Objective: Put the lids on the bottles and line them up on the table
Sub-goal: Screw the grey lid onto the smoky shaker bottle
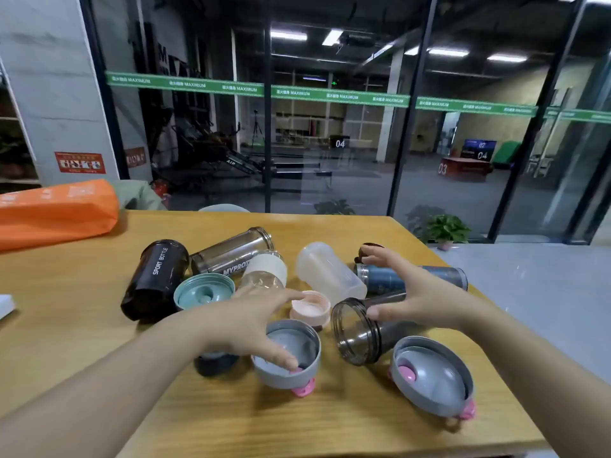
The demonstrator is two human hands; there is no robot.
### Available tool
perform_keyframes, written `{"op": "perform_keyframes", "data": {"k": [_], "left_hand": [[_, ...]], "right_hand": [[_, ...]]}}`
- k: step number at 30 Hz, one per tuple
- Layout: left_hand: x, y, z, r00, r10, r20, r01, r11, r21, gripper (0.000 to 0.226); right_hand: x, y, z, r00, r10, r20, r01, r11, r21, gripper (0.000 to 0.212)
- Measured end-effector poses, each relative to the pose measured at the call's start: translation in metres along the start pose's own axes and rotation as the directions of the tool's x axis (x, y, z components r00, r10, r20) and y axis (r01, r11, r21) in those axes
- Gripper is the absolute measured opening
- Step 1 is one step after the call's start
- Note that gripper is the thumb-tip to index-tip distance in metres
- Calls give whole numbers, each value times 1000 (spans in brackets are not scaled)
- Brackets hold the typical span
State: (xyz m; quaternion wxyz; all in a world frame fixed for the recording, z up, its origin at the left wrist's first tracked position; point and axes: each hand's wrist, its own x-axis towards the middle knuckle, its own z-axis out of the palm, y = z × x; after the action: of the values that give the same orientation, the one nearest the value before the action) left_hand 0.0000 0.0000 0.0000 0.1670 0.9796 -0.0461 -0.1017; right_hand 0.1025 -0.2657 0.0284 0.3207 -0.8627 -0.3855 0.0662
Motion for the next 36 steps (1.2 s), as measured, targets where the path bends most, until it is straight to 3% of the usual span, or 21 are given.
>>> {"op": "perform_keyframes", "data": {"k": [5, 10, 14, 19, 23, 26, 30, 34, 36], "left_hand": [[3, 1, 2, 995, -64, 76, 55, 993, 107, 110], [2, 6, 3, 990, -78, 116, 62, 989, 136, 112], [1, 18, -1, 992, 3, 123, -19, 991, 129, 98], [6, 14, -9, 996, 74, 58, -74, 997, -4, 88], [15, 5, -19, 990, 138, 23, -126, 954, -272, 92], [22, 1, -22, 980, 189, -54, -191, 843, -503, 87], [33, 4, -22, 963, 157, -220, -270, 569, -777, 90], [51, 14, -16, 926, 60, -374, -376, 264, -888, 114], [59, 18, -13, 906, 69, -418, -423, 87, -902, 115]], "right_hand": [[3, 6, 5, 984, 56, 167, -18, 975, -221, 77], [7, 9, 3, 975, 80, 205, -22, 962, -271, 75], [8, 11, -8, 966, 99, 238, -20, 949, -315, 67], [5, 22, -30, 959, 151, 241, -66, 942, -330, 59], [4, 33, -43, 948, 192, 253, -78, 913, -401, 63], [8, 38, -43, 926, 246, 286, -80, 870, -487, 73], [14, 44, -37, 903, 278, 329, -29, 802, -597, 86], [21, 52, -28, 918, 225, 325, 43, 760, -649, 91], [20, 56, -24, 926, 198, 322, 51, 778, -627, 89]]}}
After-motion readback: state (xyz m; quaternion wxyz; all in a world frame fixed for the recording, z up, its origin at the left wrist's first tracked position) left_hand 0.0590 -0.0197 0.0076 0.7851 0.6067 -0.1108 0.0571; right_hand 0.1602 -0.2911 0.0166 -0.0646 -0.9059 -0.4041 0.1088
